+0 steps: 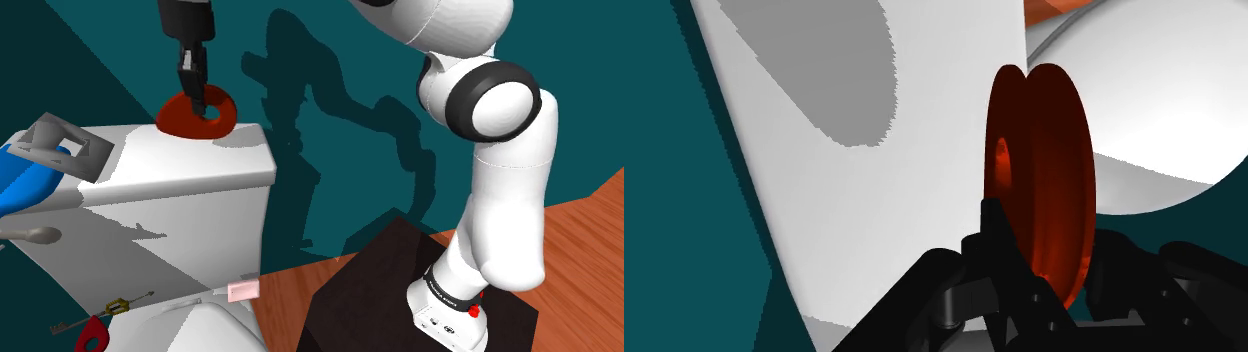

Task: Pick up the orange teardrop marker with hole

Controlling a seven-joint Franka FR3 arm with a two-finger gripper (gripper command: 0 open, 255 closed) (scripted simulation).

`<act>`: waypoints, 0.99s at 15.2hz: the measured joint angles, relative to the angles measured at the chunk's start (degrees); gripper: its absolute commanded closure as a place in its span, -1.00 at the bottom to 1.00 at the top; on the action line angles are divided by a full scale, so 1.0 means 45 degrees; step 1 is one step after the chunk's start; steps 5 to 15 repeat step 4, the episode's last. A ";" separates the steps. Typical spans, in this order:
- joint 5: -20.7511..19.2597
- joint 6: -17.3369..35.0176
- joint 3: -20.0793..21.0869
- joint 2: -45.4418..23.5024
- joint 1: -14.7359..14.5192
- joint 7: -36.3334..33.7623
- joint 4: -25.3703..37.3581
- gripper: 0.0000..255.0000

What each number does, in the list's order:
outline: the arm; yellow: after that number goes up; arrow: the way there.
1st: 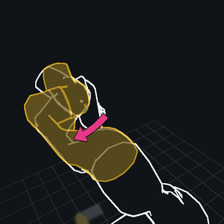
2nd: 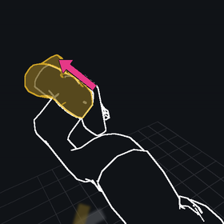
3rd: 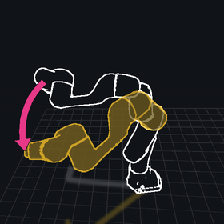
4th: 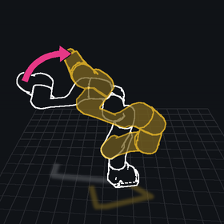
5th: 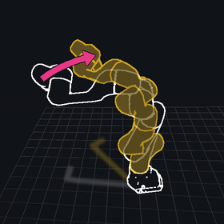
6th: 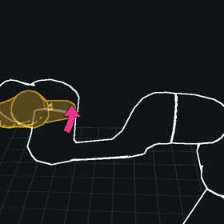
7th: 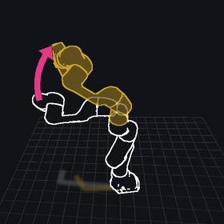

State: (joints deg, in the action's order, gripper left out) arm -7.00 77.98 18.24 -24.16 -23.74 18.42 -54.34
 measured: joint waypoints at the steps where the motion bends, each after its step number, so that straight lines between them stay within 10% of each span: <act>1: -0.0068 -0.0295 -0.0006 -0.0208 -0.0092 -0.0010 0.0500 1.00; 15: -0.0268 -0.1168 -0.0042 -0.0835 -0.0365 0.0003 0.1999 1.00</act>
